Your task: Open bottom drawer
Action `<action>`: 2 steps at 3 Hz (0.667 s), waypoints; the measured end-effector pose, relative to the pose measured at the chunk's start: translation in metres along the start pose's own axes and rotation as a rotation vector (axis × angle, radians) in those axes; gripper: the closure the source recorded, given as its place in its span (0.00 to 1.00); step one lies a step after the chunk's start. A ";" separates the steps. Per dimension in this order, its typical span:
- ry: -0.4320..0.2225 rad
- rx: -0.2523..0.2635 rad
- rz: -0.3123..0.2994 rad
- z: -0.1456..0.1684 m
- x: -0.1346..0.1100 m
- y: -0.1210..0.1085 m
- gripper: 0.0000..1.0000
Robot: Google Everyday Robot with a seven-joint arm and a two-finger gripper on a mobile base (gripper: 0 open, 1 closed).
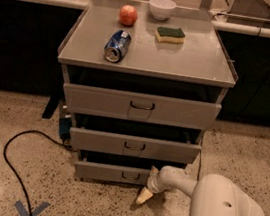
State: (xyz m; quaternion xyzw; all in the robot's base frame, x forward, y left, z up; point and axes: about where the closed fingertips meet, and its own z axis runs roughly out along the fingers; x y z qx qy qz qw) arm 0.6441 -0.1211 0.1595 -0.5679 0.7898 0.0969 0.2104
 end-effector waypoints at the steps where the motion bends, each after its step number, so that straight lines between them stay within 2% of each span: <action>1: 0.000 -0.001 0.000 -0.003 -0.002 0.000 0.00; 2: 0.006 -0.032 0.014 -0.008 0.000 0.016 0.00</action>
Offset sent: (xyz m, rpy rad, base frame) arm -0.1541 0.0169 -0.0344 0.0459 0.3010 0.0054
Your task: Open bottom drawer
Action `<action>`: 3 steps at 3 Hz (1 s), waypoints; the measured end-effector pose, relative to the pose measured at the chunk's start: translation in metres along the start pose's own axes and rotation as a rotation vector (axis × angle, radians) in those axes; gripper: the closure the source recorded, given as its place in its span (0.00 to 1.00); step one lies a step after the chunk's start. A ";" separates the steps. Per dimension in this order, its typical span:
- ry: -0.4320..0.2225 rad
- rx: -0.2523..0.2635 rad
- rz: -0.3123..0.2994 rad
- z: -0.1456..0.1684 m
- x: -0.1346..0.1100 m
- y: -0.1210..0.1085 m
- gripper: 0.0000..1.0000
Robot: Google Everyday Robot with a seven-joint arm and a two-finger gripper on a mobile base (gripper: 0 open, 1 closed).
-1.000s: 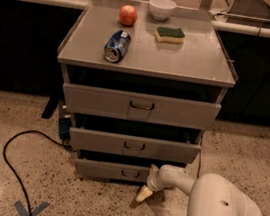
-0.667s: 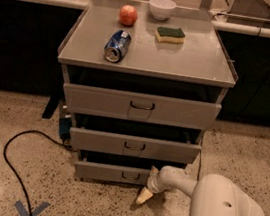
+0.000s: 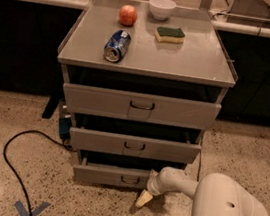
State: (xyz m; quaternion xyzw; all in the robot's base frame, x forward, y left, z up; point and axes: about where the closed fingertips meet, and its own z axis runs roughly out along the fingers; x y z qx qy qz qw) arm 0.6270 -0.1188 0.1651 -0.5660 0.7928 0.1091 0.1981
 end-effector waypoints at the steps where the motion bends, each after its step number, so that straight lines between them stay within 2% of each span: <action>1: 0.006 -0.012 0.005 0.006 0.003 0.005 0.00; 3: 0.009 -0.048 0.026 0.002 0.008 0.022 0.00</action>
Offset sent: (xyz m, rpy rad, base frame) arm -0.0555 -0.0044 -0.0471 0.0243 0.1506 -0.0180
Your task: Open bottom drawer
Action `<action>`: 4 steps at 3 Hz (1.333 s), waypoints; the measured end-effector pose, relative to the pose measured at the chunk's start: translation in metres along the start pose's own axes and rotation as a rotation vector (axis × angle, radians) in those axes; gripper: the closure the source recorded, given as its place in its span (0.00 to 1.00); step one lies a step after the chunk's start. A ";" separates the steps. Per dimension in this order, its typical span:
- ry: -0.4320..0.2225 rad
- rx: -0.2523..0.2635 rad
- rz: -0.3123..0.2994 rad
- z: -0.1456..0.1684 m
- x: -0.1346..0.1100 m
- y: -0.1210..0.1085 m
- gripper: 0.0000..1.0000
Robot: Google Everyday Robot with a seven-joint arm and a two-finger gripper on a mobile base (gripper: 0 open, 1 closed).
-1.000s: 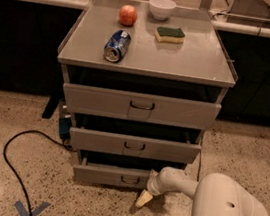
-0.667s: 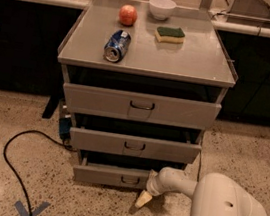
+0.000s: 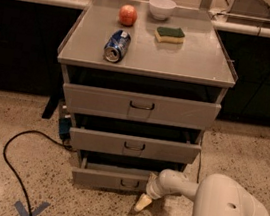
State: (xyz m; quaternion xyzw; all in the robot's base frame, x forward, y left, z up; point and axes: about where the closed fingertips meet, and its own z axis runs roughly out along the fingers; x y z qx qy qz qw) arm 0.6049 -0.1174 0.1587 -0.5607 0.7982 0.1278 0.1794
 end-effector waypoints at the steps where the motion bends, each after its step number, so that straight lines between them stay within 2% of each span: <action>1: 0.000 0.000 0.000 -0.004 -0.002 0.000 0.00; 2: 0.004 -0.028 0.010 -0.006 0.001 0.018 0.00; 3: 0.004 -0.028 0.010 -0.006 0.001 0.018 0.00; 4: 0.020 -0.053 0.014 -0.003 0.007 0.034 0.00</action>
Offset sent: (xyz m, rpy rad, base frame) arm -0.1192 0.0136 -0.0391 0.0371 0.1796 0.0154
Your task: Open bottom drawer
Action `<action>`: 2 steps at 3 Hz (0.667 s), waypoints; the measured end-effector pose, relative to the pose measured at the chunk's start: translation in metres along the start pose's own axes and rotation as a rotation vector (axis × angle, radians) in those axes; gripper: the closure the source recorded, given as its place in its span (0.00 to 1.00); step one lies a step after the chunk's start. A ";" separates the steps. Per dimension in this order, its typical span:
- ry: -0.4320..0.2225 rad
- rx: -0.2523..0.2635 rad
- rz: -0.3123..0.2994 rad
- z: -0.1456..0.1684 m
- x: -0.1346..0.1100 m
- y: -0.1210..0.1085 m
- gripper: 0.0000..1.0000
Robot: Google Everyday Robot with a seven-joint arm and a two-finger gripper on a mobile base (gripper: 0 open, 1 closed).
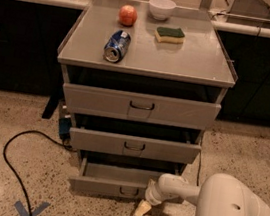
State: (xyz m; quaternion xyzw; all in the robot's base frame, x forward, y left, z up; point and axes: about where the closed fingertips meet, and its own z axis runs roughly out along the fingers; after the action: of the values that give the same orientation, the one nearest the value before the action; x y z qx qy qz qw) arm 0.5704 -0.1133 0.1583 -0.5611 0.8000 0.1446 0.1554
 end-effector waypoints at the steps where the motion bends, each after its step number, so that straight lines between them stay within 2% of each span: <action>1: 0.001 -0.001 0.000 -0.003 -0.001 0.001 0.00; 2: 0.017 -0.034 0.018 -0.007 0.009 0.031 0.00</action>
Offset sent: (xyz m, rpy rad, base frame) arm -0.1444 -0.0047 0.0134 -0.0161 0.1817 -0.0099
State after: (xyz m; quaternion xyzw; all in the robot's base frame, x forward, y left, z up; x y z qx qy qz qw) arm 0.5375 -0.1140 0.1624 -0.5577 0.8037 0.1549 0.1376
